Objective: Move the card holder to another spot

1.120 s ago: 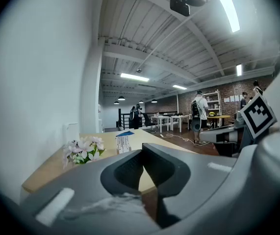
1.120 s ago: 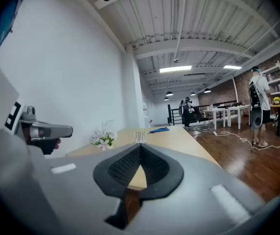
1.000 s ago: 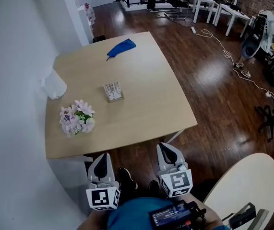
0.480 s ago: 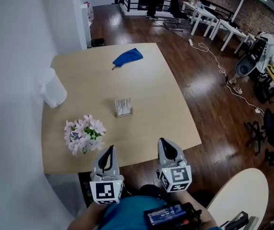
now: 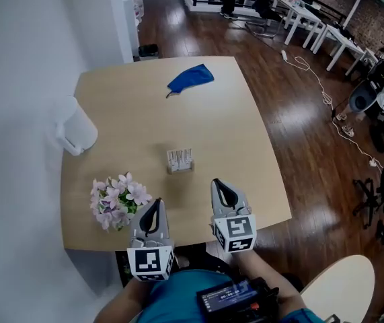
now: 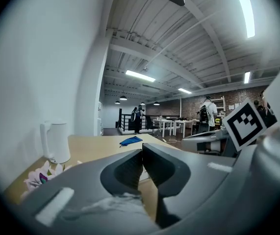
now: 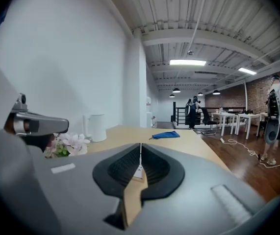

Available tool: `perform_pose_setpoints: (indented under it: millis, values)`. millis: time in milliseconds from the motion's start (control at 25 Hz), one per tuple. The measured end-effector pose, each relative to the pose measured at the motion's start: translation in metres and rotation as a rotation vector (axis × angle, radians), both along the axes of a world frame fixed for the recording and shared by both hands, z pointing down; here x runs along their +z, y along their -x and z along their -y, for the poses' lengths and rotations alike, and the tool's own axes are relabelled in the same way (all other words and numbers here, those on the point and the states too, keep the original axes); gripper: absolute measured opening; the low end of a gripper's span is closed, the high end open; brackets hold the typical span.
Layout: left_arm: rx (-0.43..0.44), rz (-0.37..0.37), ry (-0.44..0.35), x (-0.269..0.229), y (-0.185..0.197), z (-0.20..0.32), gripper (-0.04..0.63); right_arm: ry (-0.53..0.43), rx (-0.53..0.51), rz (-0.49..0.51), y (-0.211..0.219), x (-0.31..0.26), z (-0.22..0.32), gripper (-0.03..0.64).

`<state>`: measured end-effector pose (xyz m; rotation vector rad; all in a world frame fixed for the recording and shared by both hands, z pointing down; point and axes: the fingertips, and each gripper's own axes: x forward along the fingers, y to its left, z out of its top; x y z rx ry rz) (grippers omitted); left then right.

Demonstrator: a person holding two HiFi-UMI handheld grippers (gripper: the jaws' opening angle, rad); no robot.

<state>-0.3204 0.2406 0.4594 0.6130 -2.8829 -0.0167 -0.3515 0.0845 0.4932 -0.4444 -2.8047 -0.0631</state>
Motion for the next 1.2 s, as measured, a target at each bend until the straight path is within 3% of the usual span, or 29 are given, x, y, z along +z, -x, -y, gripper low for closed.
perform_pose_setpoints:
  millis: [80, 480, 840, 1200]
  values:
    - [-0.011, -0.009, 0.003, 0.0, 0.013, 0.007, 0.017, 0.007, -0.039, -0.036, 0.02, 0.014, -0.005, 0.065]
    - [-0.062, -0.081, 0.047, 0.019, 0.054, 0.025, 0.071, -0.053, -0.16, -0.256, 0.093, 0.114, -0.025, 0.087]
    - [-0.087, -0.14, 0.087, 0.035, 0.053, 0.019, 0.071, -0.064, -0.214, -0.412, 0.103, 0.179, -0.042, 0.115]
    - [-0.066, -0.153, 0.105, 0.035, 0.054, 0.018, 0.071, -0.071, -0.212, -0.442, 0.107, 0.192, -0.046, 0.098]
